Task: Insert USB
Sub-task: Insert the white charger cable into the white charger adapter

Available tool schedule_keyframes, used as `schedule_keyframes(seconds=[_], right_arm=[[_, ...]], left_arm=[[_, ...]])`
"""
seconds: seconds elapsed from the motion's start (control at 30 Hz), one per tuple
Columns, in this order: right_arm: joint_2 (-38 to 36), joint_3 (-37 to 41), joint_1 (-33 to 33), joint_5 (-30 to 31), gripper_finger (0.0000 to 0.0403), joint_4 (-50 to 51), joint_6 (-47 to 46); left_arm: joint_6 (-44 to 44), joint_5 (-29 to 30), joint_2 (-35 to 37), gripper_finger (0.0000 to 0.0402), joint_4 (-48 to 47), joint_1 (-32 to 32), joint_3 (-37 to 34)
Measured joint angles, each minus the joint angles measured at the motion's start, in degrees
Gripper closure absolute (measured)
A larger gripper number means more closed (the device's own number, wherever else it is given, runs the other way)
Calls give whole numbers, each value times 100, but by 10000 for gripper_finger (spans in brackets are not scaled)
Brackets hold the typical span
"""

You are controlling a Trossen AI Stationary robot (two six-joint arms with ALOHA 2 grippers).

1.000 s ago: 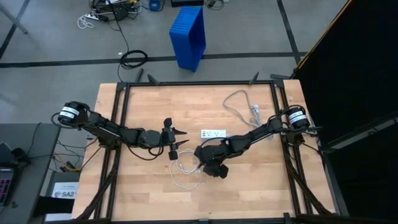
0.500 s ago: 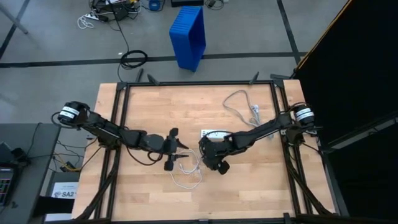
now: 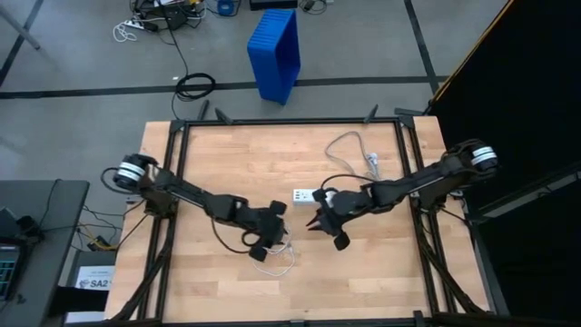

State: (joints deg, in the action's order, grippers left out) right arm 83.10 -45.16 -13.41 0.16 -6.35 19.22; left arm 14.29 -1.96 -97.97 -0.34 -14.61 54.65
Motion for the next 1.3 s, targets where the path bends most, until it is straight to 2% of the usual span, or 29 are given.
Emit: schedule_keyframes(seconds=[0.2, 0.37, 0.93, 1.17, 1.3], right_arm=[[-220, 323, -9, 74, 372, -365, -214], [-232, 334, -35, 91, 373, -415, -214], [-232, 334, -17, 185, 372, -454, -157], [-230, 334, 46, 203, 375, -444, -159], [-230, 334, 46, 201, 373, -440, -159]], left_arm=[[466, -478, -668, 266, -755, 78, 796], [767, -672, -986, 271, -1118, 109, 1047], [1063, -944, -1201, 287, -903, 259, 1140], [1056, -1442, -1588, 287, -670, 343, 1150], [1055, -1442, -1610, 303, -650, 340, 1157]])
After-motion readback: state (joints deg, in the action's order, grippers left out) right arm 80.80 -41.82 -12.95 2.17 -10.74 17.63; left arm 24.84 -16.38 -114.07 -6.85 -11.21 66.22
